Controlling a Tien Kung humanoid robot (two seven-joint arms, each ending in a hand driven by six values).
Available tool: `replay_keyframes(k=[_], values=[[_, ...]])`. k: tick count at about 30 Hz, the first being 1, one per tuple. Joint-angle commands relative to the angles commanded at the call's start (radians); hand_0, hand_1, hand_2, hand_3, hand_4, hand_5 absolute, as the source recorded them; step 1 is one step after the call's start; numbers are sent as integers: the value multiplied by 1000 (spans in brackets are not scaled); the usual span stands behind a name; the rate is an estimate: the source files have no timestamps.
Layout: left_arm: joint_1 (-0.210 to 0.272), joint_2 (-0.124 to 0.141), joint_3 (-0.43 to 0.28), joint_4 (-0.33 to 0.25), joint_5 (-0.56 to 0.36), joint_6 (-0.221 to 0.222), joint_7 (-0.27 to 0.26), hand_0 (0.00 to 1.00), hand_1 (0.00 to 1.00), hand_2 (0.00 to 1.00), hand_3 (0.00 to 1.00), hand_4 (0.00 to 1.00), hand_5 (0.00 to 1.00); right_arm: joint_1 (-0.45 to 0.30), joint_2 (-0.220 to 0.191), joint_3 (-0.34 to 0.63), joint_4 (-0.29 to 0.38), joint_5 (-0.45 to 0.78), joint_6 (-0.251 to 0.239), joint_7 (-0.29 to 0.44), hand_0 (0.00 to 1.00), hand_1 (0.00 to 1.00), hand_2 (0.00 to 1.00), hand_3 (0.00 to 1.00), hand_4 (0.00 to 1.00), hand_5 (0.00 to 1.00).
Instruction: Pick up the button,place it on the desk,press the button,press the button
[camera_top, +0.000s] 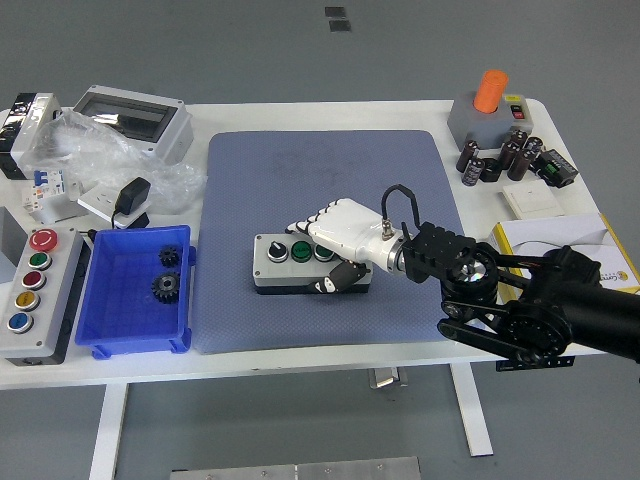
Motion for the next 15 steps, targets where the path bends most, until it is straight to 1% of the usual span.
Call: replay_keyframes(k=[1, 2, 7, 8, 13, 14, 15], values=[[0, 0, 0, 0, -1, 0, -1, 646, 631, 596, 589, 606, 223, 0, 0, 1, 0, 3, 2, -1, 755, 752, 882, 903, 662, 103], [1, 0, 1, 0, -1, 1, -1, 646, 631, 596, 588, 603, 223, 0, -1, 2, 0, 5, 5, -3, 769, 765, 921, 969, 708, 126], [2, 0, 1, 1, -3, -2, -5, 646, 631, 596, 588, 603, 223, 1, -2, 7, 4, 15, 20, -10, 769, 765, 921, 969, 708, 126], [2, -1, 1, 1, -3, -5, -6, 646, 631, 595, 586, 602, 224, 1, -2, 8, 6, 19, 24, -12, 773, 767, 927, 986, 780, 170], [2, -1, 3, 1, -4, -15, -9, 646, 631, 595, 586, 602, 224, -2, -5, 15, 16, 22, 34, -17, 773, 767, 927, 986, 780, 170], [2, -1, 3, 1, -4, -18, -9, 645, 631, 594, 583, 596, 217, -3, -6, 16, 19, 22, 35, -18, 784, 771, 931, 998, 879, 273], [2, -2, 4, 1, -5, -19, -9, 645, 631, 594, 583, 596, 217, -3, -7, 18, 21, 22, 36, -19, 784, 771, 931, 998, 879, 273]])
